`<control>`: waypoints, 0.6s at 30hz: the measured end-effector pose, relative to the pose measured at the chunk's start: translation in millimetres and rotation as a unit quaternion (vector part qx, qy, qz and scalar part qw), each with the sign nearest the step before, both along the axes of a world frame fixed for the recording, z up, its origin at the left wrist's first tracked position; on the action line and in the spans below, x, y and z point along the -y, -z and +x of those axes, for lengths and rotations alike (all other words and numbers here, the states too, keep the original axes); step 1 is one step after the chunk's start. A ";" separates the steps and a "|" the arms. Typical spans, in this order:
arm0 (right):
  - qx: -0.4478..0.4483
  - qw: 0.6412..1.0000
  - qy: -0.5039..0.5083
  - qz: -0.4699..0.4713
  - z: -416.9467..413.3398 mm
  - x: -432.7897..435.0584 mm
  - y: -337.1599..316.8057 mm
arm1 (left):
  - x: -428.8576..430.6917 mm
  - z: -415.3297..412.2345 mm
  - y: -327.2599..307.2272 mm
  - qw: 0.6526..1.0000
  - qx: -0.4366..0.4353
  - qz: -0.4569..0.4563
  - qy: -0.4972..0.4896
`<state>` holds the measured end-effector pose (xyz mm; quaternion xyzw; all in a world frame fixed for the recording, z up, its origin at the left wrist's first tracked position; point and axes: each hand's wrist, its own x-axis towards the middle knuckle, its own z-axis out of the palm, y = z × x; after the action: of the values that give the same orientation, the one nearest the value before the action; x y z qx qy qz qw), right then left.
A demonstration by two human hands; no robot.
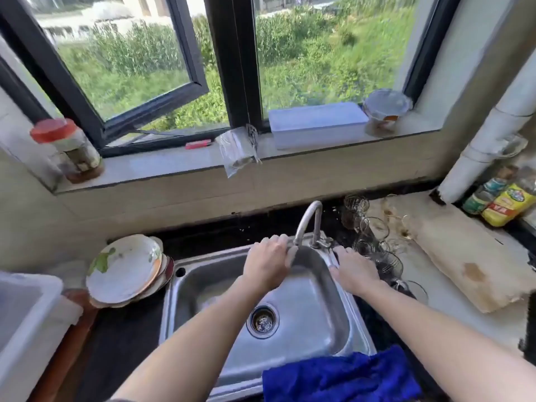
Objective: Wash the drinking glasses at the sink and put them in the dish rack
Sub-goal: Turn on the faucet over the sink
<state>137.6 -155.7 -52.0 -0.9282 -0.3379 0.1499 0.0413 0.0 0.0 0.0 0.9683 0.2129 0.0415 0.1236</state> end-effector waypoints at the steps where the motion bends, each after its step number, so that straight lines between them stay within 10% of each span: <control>1: -0.019 1.000 0.019 0.003 6.9 -5.2 6.5 | -2.3 6.7 3.8 1.000 0.008 -0.008 0.001; 7: -0.170 0.955 0.206 0.129 54.8 -39.2 62.0 | -9.2 31.2 35.6 0.997 0.030 -0.066 0.011; 12: -0.416 0.739 0.441 0.293 79.5 -73.3 83.2 | 0.8 25.9 47.3 0.985 0.071 -0.156 -0.026; 18: -0.450 0.664 0.484 0.351 86.4 -81.0 103.4 | 9.3 27.3 51.7 0.968 0.100 -0.222 -0.067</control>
<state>224.0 -74.7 -155.4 -0.6975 0.1905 0.3781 0.5781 27.3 -9.3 -51.7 0.8911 0.2678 0.0974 0.3533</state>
